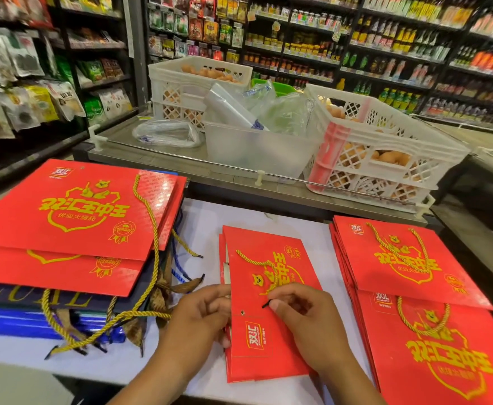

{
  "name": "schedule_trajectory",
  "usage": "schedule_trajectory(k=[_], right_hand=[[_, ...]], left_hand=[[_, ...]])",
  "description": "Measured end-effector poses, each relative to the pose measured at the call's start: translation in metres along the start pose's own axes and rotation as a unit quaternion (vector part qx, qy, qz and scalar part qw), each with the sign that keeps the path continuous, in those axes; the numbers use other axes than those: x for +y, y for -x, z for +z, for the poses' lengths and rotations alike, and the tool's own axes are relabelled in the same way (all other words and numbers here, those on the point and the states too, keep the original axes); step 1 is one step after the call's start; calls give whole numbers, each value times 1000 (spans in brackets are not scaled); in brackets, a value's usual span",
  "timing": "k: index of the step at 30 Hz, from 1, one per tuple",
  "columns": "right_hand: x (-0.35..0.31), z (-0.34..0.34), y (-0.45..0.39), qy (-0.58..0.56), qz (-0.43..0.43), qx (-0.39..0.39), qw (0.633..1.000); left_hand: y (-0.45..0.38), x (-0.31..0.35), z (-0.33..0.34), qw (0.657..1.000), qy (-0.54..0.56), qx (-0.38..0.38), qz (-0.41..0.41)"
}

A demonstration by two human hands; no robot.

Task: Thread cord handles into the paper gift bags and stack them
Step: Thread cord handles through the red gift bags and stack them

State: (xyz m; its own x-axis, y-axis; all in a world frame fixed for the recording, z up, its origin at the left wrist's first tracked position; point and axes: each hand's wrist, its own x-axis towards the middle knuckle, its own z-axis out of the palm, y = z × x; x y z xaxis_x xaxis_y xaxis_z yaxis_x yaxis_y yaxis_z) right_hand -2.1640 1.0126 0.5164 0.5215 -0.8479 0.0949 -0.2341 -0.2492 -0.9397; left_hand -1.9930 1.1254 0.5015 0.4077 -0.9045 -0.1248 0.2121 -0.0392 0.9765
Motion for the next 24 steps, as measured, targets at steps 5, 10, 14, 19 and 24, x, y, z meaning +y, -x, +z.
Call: schedule_trajectory(k=[5, 10, 14, 19, 24], right_hand=[[-11, 23, 14, -21, -18, 9, 1000], [-12, 30, 19, -37, -32, 17, 999], [-8, 33, 19, -15, -52, 31, 998], [3, 37, 17, 100, -180, 48, 977], [10, 42, 20, 58, -188, 49, 979]], left_hand=[[5, -3, 0, 999, -34, -1, 19], [4, -5, -3, 999, -43, -3, 19], [2, -10, -5, 998, -53, 1, 21], [3, -10, -2, 998, -48, 1, 47], [3, -10, -2, 997, -40, -5, 66]])
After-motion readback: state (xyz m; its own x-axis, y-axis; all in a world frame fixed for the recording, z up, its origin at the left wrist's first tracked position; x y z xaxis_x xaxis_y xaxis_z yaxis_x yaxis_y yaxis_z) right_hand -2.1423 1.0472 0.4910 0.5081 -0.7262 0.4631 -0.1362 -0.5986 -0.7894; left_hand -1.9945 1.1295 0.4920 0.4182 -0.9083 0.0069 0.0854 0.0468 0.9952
